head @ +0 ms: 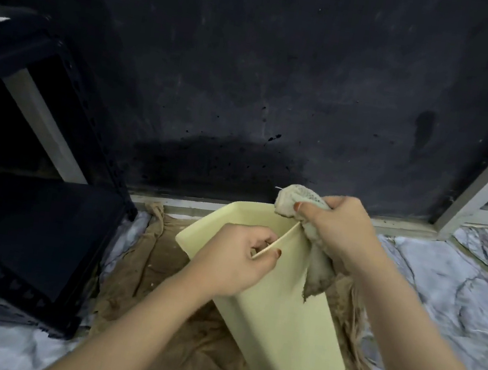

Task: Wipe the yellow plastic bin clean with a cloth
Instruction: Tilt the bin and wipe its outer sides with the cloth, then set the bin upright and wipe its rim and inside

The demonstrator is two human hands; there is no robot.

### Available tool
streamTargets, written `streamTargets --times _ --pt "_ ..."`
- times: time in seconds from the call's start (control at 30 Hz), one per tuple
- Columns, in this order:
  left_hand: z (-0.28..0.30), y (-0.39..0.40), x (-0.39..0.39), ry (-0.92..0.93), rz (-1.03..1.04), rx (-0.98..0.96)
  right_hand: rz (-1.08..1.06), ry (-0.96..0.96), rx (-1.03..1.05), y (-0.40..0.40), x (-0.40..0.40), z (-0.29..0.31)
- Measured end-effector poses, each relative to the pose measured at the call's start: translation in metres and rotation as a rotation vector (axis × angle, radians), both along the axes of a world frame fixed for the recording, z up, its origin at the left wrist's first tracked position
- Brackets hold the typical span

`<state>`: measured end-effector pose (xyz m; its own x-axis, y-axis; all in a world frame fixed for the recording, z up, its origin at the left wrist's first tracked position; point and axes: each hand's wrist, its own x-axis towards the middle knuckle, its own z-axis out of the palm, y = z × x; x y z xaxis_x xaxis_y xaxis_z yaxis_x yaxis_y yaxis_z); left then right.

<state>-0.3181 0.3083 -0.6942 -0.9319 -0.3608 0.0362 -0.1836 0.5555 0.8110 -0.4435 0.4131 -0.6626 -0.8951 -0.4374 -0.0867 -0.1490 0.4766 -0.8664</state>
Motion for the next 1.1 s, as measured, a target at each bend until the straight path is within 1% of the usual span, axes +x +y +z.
streamTargets --times 0.1,0.17,0.2,0.33,0.4,0.5,0.63,0.7,0.8,0.83,0.93,1.0,1.1 --pt "0.003 -0.005 0.000 -0.033 -0.080 -0.012 0.053 -0.046 0.167 0.005 -0.010 0.008" --pt "0.004 -0.006 0.000 -0.013 -0.086 -0.015 0.069 -0.089 0.206 0.009 -0.012 0.011" --pt "0.004 -0.006 0.000 0.027 -0.070 -0.021 0.072 -0.107 0.214 0.012 -0.011 0.011" --pt "0.002 0.003 0.004 0.244 0.141 -0.060 0.024 -0.170 0.191 0.023 -0.007 0.010" --pt "0.000 0.010 0.008 0.304 0.239 -0.155 0.000 -0.210 0.133 0.030 -0.002 0.010" --pt "0.000 0.016 0.016 0.307 0.317 -0.336 -0.039 -0.192 0.106 0.040 0.006 0.006" --pt "0.000 0.021 0.036 0.250 0.468 -0.396 -0.117 -0.105 0.141 0.045 0.015 -0.001" --pt "0.005 0.023 0.047 0.124 0.538 -0.358 -0.120 -0.074 0.133 0.047 0.020 -0.003" --pt "0.014 0.026 0.058 -0.195 0.603 -0.227 -0.137 -0.047 0.106 0.053 0.027 -0.007" --pt "0.016 0.028 0.060 -0.252 0.596 -0.172 -0.140 -0.038 0.093 0.056 0.030 -0.009" --pt "0.019 0.035 0.065 -0.279 0.554 -0.072 -0.144 -0.019 0.071 0.068 0.039 -0.015" --pt "0.018 0.039 0.067 -0.264 0.541 -0.020 -0.165 -0.033 0.051 0.077 0.046 -0.018" --pt "0.016 0.041 0.070 -0.208 0.554 0.125 -0.181 -0.013 0.037 0.089 0.055 -0.025"
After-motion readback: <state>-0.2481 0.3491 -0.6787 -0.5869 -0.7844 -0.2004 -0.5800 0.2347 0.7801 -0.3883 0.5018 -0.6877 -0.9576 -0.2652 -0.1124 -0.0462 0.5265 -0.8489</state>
